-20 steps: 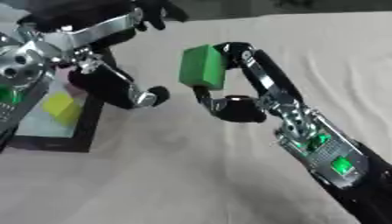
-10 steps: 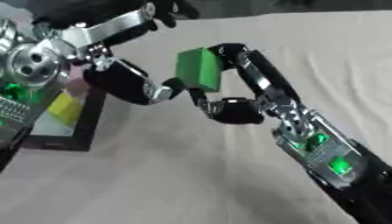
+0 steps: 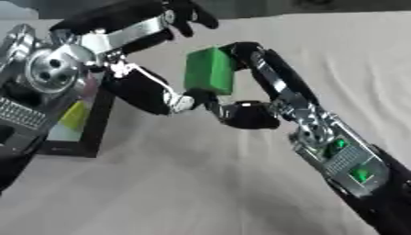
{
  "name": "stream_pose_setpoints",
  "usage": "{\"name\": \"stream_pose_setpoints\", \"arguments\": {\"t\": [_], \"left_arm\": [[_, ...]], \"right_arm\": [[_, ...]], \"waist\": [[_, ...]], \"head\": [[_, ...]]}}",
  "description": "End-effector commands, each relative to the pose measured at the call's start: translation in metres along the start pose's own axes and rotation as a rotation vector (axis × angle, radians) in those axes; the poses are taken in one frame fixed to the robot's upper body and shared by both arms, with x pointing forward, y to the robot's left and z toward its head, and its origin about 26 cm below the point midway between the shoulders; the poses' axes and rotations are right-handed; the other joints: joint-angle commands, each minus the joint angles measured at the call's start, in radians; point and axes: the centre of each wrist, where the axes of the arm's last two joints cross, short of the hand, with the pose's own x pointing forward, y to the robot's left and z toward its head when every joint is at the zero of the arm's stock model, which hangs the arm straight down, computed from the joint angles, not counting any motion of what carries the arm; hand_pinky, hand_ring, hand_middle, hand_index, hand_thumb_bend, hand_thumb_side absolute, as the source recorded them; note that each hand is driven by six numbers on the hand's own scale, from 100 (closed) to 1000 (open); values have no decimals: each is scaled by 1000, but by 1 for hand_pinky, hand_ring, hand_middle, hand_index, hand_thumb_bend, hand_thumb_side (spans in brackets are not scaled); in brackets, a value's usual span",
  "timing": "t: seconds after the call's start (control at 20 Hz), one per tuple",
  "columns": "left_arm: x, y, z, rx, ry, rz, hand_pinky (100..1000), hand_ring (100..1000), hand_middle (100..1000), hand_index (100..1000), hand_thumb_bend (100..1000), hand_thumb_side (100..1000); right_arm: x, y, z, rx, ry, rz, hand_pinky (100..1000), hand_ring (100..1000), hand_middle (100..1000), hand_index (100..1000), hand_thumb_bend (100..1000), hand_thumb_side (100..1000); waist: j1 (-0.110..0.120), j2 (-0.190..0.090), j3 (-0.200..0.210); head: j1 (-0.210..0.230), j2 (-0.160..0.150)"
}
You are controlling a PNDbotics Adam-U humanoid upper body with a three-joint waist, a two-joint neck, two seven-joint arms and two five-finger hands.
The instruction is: Pick up the objects with one hand, pass them to the other hand, and then place them into the box on the other side of the table.
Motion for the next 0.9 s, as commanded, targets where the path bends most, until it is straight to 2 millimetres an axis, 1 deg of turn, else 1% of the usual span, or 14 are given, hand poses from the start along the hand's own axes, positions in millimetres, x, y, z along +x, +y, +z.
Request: {"name": "stream_pose_setpoints", "arguments": {"t": [0.05,0.2,0.55,0.65,0.9], "left_arm": [[4,4,2,9,2,-2,834,853,897,926,320,173],[4,3,1,25,10,9,825,843,880,924,301,162],[6,1,0,69,27,35,794,806,819,904,241,165],[6,0,0,71,32,38,786,798,808,899,240,169],[5,-2,0,47,44,36,799,816,847,903,267,183]], "right_arm": [[12,-5,-3,-20,-54,10,787,690,604,536,100,100],[13,-5,-3,-15,-55,13,783,687,601,533,100,100],[14,-5,-3,-13,-52,14,777,684,599,530,100,100],[14,-5,-2,-13,-54,14,775,683,599,530,100,100],[15,-9,1,-15,-57,14,773,682,599,529,100,100]], "waist": [[7,-48,2],[6,-48,2],[7,-47,1],[7,-47,1],[7,-46,0]], "head": [[18,2],[29,4],[35,-12],[34,-15],[33,-9]]}}
